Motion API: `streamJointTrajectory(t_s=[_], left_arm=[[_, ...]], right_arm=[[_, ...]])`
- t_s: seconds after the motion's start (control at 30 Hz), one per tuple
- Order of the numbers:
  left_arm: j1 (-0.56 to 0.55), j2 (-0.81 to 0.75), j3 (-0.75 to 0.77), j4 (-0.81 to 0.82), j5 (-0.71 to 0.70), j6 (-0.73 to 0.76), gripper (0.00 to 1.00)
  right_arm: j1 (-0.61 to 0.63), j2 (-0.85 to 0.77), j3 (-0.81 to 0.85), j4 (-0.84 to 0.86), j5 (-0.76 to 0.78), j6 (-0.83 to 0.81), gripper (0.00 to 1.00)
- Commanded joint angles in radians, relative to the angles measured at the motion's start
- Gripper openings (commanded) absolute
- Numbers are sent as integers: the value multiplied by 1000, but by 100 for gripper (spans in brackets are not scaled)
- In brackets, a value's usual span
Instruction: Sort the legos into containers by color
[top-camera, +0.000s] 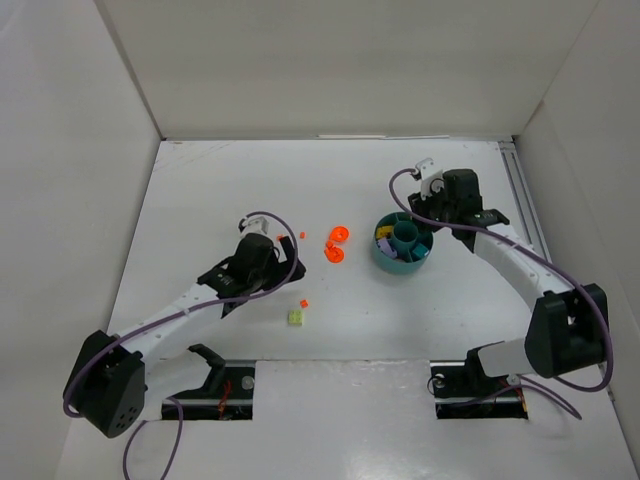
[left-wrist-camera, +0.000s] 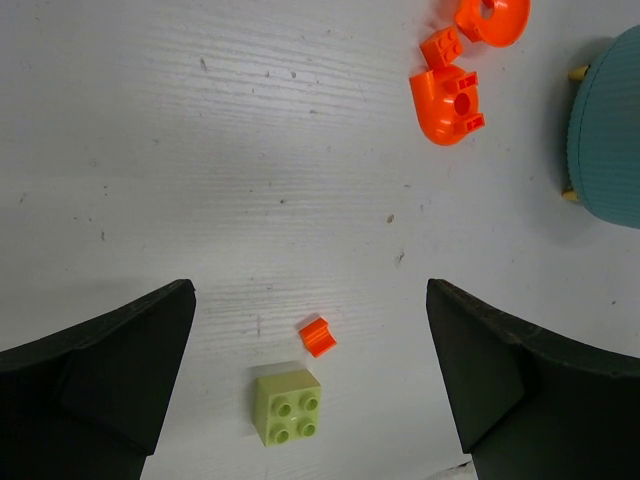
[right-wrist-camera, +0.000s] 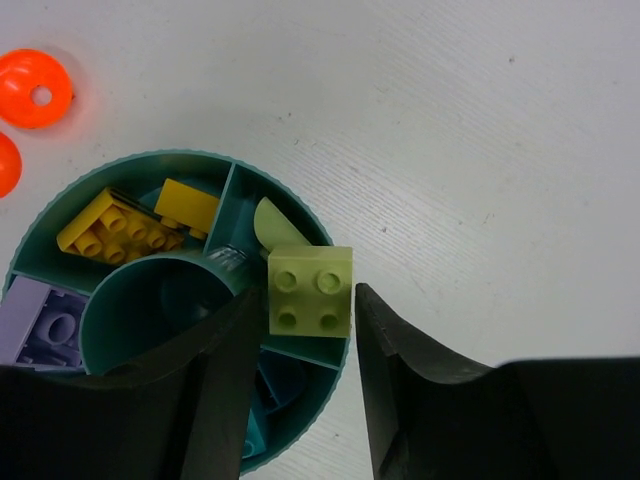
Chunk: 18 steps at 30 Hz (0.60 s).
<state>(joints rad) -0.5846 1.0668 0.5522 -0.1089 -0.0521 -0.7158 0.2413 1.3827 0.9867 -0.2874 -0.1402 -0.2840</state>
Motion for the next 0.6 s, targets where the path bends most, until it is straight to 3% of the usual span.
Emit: streamJointTrajectory(t_s=[0.0,0.43,0.57], left_arm=[[-23,-19,-11,5,-3,-5,100],[-33,-57,-54,-83,-3,-54,100],[-76,-57,-89,-83,-15,-93,98]], right_arm=[[-2,-50,12,-15,-38,20,48],[-11,-143,-28,-4,-29,19,52],[-11,-209,-46,-4,17,0,60]])
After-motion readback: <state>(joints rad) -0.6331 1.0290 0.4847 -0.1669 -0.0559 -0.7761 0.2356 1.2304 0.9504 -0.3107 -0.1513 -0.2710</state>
